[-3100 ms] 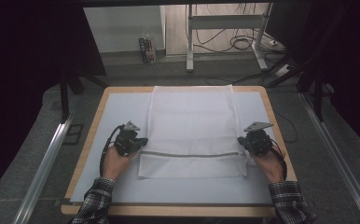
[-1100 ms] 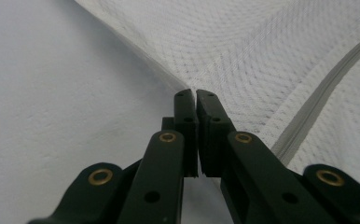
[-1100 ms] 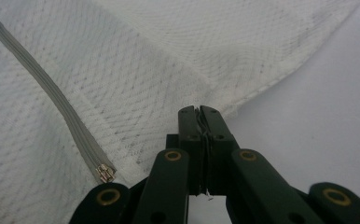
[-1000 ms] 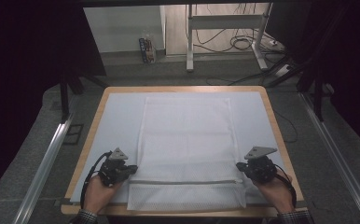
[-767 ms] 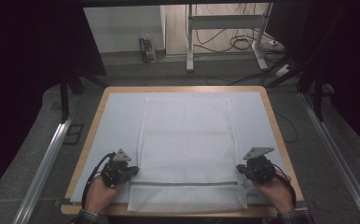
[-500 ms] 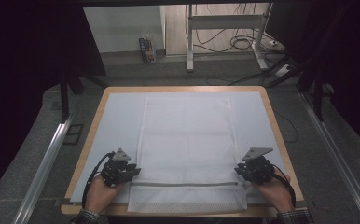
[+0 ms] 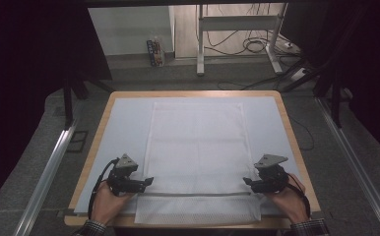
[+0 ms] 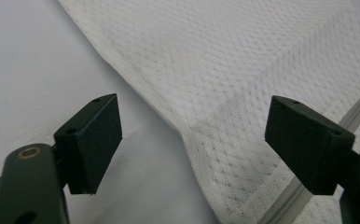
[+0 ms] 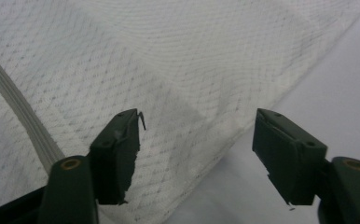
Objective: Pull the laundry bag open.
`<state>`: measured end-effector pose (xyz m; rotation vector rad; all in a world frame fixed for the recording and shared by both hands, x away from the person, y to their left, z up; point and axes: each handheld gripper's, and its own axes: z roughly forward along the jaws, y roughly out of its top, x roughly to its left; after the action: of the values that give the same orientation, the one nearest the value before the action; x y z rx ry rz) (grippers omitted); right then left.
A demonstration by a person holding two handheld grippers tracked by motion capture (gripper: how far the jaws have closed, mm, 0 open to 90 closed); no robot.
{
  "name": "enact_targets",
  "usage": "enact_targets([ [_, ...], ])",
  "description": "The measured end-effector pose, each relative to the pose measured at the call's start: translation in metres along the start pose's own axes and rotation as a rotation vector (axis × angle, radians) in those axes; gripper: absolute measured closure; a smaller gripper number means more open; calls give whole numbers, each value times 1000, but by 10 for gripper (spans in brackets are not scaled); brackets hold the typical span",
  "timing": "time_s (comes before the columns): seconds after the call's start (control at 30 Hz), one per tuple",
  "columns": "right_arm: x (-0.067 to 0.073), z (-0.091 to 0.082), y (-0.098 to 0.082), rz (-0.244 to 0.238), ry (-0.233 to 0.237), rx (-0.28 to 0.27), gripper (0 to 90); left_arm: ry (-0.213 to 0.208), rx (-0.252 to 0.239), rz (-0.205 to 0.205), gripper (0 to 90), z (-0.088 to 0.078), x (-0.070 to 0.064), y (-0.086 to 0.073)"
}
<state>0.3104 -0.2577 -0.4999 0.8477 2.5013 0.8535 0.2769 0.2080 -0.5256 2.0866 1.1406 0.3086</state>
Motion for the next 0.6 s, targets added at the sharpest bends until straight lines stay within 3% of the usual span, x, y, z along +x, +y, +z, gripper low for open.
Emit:
enact_targets([
  [0.17,0,1,0,2,-2,-5,265,-24,6,-10,182,1,0,0],
  [0.43,0,2,1,46,53,-22,155,17,51,38,175,3,-4,-1],
  [0.6,8,-2,3,36,5,-26,124,3,43,27,174,0,-6,-5],
])
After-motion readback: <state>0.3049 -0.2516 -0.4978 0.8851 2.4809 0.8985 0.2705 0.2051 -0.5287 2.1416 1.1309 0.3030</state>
